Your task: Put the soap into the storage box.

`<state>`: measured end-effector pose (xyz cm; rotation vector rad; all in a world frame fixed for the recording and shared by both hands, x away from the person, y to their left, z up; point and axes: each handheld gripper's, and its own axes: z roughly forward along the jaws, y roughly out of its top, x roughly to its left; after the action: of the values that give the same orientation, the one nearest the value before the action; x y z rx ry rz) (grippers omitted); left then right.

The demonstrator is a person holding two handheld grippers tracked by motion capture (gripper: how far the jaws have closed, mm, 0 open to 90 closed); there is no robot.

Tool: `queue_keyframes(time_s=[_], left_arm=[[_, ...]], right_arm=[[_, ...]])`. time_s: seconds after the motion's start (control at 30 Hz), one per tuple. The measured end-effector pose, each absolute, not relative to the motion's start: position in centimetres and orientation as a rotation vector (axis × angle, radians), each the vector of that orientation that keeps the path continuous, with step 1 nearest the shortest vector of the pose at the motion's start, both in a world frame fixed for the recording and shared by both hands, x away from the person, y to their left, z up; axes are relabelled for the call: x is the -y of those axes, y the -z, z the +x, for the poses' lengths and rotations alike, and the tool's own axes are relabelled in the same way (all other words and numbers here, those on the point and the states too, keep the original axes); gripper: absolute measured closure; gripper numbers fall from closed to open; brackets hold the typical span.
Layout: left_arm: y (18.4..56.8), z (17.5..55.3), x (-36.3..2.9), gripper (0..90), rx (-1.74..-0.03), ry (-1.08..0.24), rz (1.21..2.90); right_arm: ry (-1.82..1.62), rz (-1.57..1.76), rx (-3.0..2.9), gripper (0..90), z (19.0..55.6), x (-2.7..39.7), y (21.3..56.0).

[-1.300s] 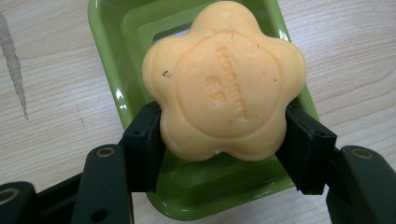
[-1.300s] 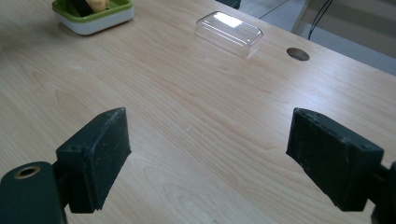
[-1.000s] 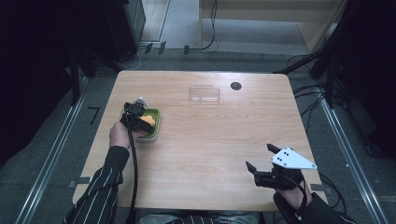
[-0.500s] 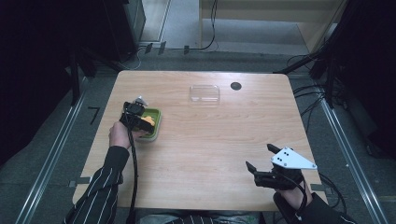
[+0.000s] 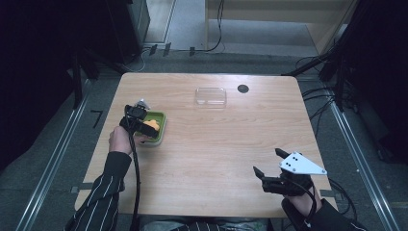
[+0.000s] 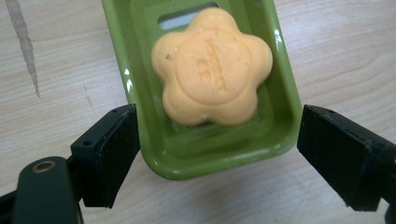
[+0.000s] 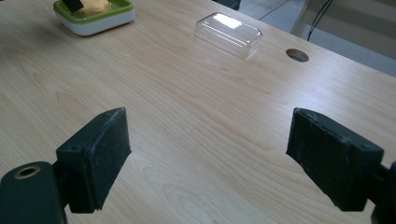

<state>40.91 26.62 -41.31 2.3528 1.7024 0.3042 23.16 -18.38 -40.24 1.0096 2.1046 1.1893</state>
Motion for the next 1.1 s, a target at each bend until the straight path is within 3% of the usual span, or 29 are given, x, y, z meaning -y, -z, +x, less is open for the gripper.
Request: queue_keyframes(time_s=[0.6,1.1], left_arm=[[41.6,37.8,-26.6,2.0,-1.727,-0.263,2.402],[42.2,34.2,-27.2,1.9,-1.741,-0.248,2.433]], right_arm=[[-1.190,1.007,-2.100,13.6,23.1,18.4,40.2],[-1.193,1.011,-2.095,13.6,23.1,18.4,40.2]])
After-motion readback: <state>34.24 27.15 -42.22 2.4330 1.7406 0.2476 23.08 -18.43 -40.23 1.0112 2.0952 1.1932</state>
